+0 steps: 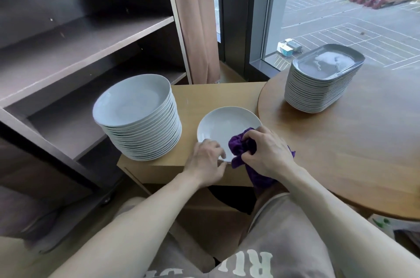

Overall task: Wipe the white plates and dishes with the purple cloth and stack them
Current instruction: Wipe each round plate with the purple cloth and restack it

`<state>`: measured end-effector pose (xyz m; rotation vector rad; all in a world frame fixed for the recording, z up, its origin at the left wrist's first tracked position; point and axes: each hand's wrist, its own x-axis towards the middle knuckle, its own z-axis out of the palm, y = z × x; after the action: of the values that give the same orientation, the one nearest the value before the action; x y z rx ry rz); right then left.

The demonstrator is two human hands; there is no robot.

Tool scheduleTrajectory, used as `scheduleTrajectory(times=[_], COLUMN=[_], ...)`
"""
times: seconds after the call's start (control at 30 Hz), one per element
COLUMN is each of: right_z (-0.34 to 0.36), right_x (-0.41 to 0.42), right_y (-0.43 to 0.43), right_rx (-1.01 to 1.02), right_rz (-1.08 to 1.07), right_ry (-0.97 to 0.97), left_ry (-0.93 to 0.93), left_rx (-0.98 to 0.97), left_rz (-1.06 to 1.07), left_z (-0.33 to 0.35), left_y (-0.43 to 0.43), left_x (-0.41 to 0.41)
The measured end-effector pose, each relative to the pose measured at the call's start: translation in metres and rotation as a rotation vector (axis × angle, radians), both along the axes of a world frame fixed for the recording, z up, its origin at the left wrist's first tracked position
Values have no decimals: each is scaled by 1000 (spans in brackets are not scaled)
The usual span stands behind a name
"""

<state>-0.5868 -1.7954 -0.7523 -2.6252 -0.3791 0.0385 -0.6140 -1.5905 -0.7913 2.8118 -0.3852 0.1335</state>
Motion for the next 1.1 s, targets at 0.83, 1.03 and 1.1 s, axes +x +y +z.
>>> scheduleTrajectory(times=[0.83, 1.03, 1.1], right_z=[-1, -1, -2], right_x=[3, 0, -2], right_y=[-3, -1, 0], right_rx=[48, 36, 49], right_rz=[-11, 0, -11], right_ry=[-9, -19, -29], left_ry=[-158, -189, -263], left_rx=[400, 631, 834], left_rz=[-206, -221, -279], left_z=[30, 58, 74], left_y=[0, 2, 0], left_x=[-13, -1, 3])
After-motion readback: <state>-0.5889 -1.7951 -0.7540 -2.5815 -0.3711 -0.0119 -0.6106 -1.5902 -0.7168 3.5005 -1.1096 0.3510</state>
